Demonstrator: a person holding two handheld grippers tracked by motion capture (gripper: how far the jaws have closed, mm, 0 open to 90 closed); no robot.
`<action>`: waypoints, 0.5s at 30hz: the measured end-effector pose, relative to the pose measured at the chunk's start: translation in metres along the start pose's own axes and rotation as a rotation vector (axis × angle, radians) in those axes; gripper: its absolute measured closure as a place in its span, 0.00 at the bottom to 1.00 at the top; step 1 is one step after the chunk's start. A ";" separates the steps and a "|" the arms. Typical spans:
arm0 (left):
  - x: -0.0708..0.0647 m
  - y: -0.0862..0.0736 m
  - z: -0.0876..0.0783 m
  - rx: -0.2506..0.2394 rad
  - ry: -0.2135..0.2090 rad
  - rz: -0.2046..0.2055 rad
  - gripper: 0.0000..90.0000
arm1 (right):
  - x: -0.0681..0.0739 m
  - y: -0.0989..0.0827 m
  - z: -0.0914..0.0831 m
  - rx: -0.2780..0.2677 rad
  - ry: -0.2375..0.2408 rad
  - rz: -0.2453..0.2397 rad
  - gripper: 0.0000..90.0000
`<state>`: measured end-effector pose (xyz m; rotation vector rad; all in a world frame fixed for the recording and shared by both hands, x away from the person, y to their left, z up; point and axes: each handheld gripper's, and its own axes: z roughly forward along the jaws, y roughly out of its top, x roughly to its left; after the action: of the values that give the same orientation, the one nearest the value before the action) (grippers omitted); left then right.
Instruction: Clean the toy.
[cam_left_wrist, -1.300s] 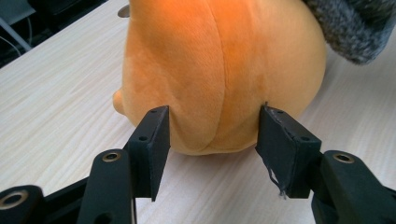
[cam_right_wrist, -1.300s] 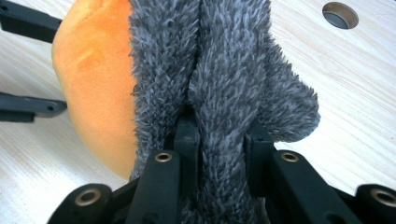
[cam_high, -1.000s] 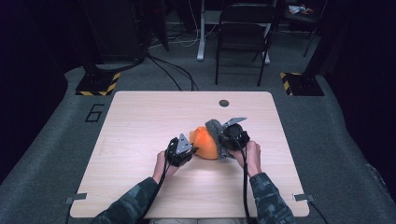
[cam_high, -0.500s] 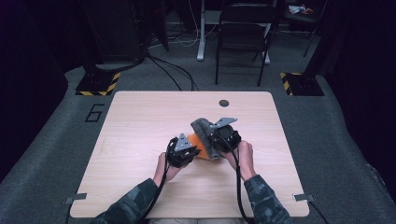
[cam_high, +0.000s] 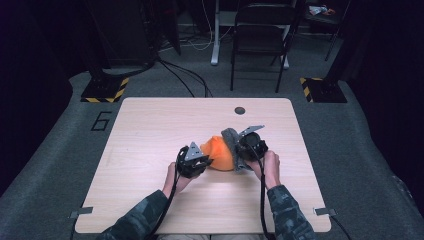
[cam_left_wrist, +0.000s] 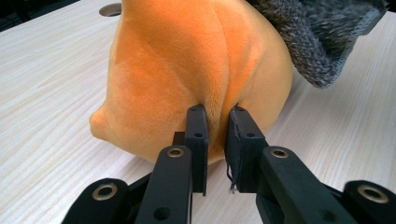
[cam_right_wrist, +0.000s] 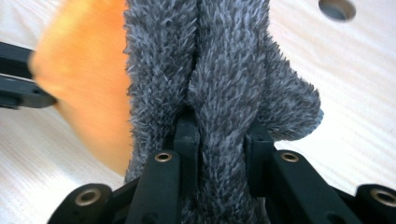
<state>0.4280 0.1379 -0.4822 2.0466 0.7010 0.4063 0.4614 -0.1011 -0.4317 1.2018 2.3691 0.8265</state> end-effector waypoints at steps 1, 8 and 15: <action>0.001 0.000 0.000 0.000 -0.005 -0.001 0.88 | -0.003 -0.002 0.002 0.005 0.003 0.011 0.80; 0.001 -0.001 0.000 0.001 0.005 0.001 0.88 | -0.021 -0.017 0.022 0.090 -0.022 0.077 0.80; 0.003 -0.002 0.000 -0.006 -0.008 -0.007 0.88 | -0.032 -0.026 0.042 0.152 -0.010 0.125 0.80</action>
<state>0.4300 0.1403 -0.4836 2.0387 0.7013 0.3958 0.4870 -0.1252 -0.4787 1.4233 2.4057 0.6859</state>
